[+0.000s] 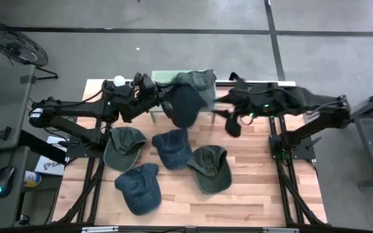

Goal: Pick & Place hat
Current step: Put the right blue cap on the shelf

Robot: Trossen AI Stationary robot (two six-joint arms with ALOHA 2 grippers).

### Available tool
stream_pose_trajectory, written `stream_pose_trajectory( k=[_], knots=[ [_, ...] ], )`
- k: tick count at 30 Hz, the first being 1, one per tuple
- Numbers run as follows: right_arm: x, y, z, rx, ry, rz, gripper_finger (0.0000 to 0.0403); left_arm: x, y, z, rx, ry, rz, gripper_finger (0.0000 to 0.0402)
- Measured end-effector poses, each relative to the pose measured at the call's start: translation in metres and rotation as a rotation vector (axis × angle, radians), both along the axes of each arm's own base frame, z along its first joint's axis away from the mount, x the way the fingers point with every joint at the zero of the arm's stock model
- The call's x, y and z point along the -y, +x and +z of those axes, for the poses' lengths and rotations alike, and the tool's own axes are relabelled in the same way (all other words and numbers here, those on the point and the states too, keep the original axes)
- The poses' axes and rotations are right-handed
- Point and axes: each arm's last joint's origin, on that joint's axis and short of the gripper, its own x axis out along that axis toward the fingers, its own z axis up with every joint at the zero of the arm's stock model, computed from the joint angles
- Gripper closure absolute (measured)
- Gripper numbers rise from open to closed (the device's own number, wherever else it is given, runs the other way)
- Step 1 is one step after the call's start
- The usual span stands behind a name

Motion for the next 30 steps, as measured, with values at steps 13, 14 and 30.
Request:
stream_pose_trajectory(
  k=[13, 14, 30],
  knots=[
    [0.011, -0.075, 0.012, 0.013, 0.1, -0.268, 0.0211, -0.07, -0.027, 0.008, -0.146, -0.269, 0.144, 0.0401],
    [0.012, -0.078, 0.011, 0.003, 0.097, -0.287, 0.021, -0.074, -0.029, 0.007, -0.146, -0.289, 0.136, 0.0401],
    [0.014, -0.08, -0.026, -0.147, -0.086, -0.362, 0.021, -0.105, -0.023, -0.011, -0.125, -0.47, 0.148, 0.0402]
  ],
)
